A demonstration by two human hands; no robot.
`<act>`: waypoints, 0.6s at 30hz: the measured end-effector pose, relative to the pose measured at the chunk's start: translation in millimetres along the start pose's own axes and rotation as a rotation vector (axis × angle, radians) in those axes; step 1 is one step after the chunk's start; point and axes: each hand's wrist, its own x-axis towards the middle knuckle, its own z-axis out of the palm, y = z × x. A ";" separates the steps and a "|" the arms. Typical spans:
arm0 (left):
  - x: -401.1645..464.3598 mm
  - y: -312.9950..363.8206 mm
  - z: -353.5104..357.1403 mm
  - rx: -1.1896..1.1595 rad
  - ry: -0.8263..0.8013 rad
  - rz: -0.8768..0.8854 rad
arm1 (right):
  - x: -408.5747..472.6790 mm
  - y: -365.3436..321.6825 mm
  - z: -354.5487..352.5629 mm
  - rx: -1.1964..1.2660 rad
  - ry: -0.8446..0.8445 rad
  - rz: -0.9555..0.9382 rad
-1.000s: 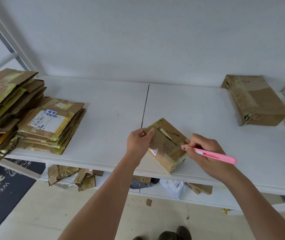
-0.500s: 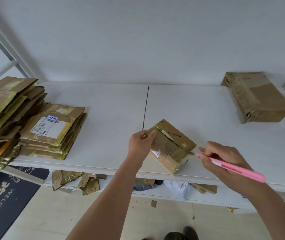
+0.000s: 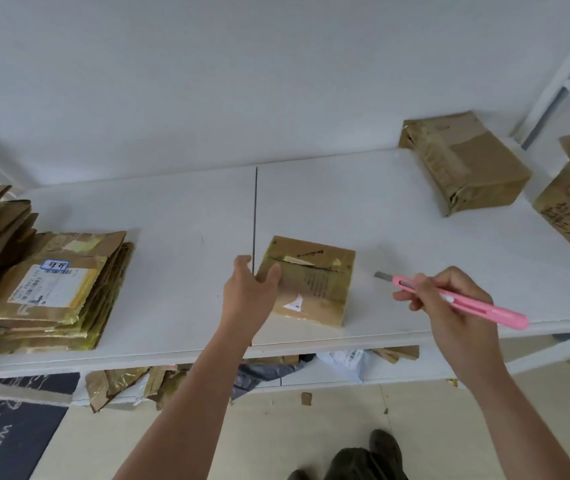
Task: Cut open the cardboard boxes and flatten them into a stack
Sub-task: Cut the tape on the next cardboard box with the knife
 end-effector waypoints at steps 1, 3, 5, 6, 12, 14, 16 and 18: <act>0.7 1.6 -1.1 0.053 -0.023 0.120 | 0.0 2.6 0.6 0.017 0.017 0.031; 4.7 6.2 0.5 0.227 -0.102 0.372 | 0.3 7.1 3.5 0.104 0.063 0.117; 10.4 4.6 5.5 0.376 -0.190 0.472 | 1.5 9.5 10.5 0.269 0.117 0.199; 13.2 2.2 7.6 0.387 -0.209 0.476 | 2.4 9.7 15.5 0.340 0.133 0.227; 22.4 -6.8 11.9 0.276 -0.250 0.431 | 1.6 13.2 46.6 0.458 0.192 0.248; 20.5 -5.0 11.8 0.262 -0.256 0.418 | 2.7 14.4 56.3 0.467 0.229 0.272; 18.7 -2.7 11.0 0.236 -0.276 0.408 | 3.1 16.3 63.9 0.470 0.242 0.275; 17.7 -1.4 9.5 0.202 -0.302 0.397 | 2.7 18.0 67.4 0.461 0.250 0.272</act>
